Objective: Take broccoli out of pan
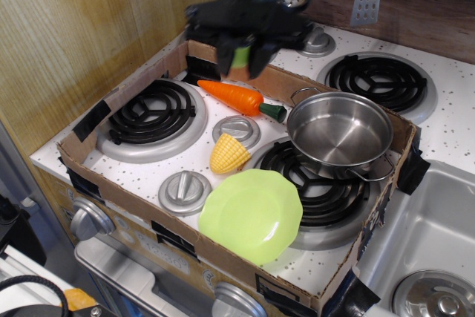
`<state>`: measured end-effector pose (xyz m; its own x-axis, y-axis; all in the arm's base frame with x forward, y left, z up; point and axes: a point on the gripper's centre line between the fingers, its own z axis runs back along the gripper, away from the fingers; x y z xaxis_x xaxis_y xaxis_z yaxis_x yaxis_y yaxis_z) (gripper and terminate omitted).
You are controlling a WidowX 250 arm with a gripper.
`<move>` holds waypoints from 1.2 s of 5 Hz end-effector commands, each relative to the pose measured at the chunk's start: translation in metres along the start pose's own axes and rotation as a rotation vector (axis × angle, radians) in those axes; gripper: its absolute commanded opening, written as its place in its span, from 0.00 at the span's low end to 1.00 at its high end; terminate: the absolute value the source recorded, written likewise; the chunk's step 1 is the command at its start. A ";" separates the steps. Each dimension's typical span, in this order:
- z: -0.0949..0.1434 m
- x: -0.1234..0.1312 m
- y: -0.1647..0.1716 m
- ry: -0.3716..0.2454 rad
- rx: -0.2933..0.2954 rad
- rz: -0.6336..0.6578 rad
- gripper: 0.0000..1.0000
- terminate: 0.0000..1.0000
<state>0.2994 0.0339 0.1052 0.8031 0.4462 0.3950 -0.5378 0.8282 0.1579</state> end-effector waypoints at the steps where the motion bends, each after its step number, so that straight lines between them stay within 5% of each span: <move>1: -0.049 0.009 0.056 -0.053 -0.004 0.056 0.00 0.00; 2: -0.076 0.014 0.076 -0.077 -0.031 0.023 0.00 0.00; 4: -0.085 0.006 0.077 -0.062 -0.066 0.004 0.00 0.00; 5: -0.082 0.009 0.074 -0.031 -0.081 -0.021 1.00 0.00; 6: -0.074 0.013 0.067 -0.038 -0.073 -0.025 1.00 0.00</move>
<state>0.2799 0.1154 0.0340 0.8242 0.4249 0.3744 -0.4946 0.8621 0.1102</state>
